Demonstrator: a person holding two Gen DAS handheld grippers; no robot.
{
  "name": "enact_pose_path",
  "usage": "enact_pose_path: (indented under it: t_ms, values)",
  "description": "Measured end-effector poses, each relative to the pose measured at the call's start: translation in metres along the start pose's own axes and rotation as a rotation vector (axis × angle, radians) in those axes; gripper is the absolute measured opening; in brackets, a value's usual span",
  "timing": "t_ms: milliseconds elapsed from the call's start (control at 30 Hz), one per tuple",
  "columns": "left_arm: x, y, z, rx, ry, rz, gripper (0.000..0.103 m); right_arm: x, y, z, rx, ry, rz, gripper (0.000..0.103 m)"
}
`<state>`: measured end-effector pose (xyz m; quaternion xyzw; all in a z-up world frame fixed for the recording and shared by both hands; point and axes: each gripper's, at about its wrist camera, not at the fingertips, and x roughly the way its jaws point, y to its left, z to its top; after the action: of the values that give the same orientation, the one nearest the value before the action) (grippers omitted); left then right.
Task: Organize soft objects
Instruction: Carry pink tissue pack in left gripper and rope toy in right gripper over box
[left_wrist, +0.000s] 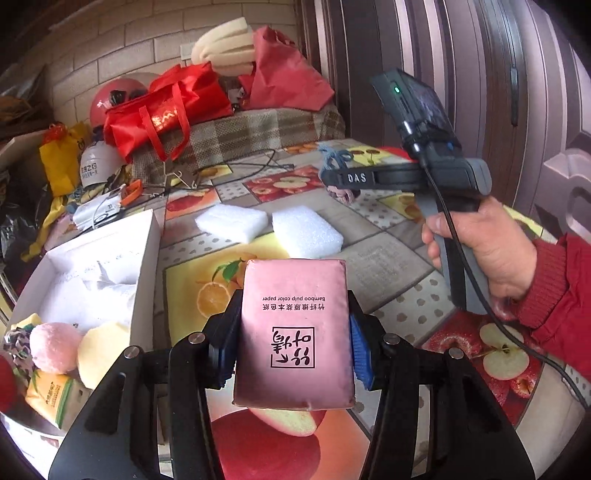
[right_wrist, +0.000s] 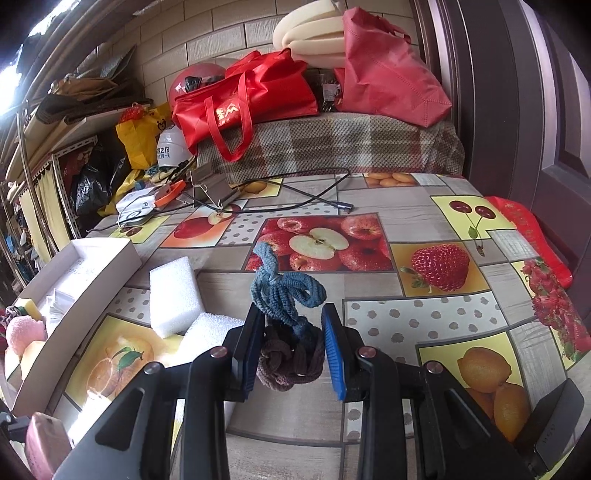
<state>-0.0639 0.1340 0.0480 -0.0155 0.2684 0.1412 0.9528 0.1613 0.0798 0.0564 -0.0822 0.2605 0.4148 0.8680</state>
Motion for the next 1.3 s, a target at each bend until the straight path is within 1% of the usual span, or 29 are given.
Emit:
enact_pose_path:
  t_ms: [67,133,233,467,567,633,700,800,933,1000,1033,1167,1300]
  values:
    - [-0.011,0.012,-0.001,-0.032,-0.057,0.044,0.05,-0.009,0.004,-0.001,-0.02,-0.052,-0.006,0.033]
    - [-0.022,0.022,-0.003,-0.028,-0.102,0.117,0.05,-0.02,0.01,-0.003,-0.048,-0.116,-0.015,0.034]
    - [-0.037,0.042,-0.01,-0.056,-0.137,0.195,0.05,-0.035,0.017,-0.006,-0.085,-0.198,-0.037,0.034]
    - [-0.057,0.106,-0.028,-0.177,-0.158,0.347,0.05,-0.045,0.022,-0.009,-0.079,-0.22,-0.039,0.034]
    - [-0.066,0.13,-0.036,-0.252,-0.181,0.405,0.05,-0.05,0.029,-0.013,-0.093,-0.228,-0.032,0.034]
    - [-0.069,0.143,-0.039,-0.292,-0.192,0.443,0.05,-0.053,0.035,-0.015,-0.097,-0.228,-0.015,0.034]
    - [-0.07,0.152,-0.04,-0.312,-0.2,0.477,0.05,-0.054,0.041,-0.017,-0.078,-0.222,0.019,0.034]
    - [-0.07,0.16,-0.042,-0.324,-0.204,0.5,0.05,-0.054,0.051,-0.019,-0.045,-0.204,0.068,0.034]
    - [-0.071,0.168,-0.044,-0.331,-0.214,0.525,0.051,-0.056,0.073,-0.02,-0.072,-0.211,0.109,0.034]
    - [-0.072,0.174,-0.045,-0.347,-0.216,0.536,0.051,-0.057,0.082,-0.025,-0.056,-0.215,0.159,0.034]
    - [-0.073,0.178,-0.046,-0.36,-0.217,0.542,0.051,-0.054,0.088,-0.027,-0.052,-0.196,0.178,0.034]
    - [-0.07,0.191,-0.046,-0.411,-0.21,0.553,0.051,-0.053,0.116,-0.03,-0.078,-0.196,0.256,0.034]
    - [-0.065,0.197,-0.043,-0.408,-0.22,0.566,0.051,-0.048,0.142,-0.03,-0.117,-0.182,0.294,0.033]
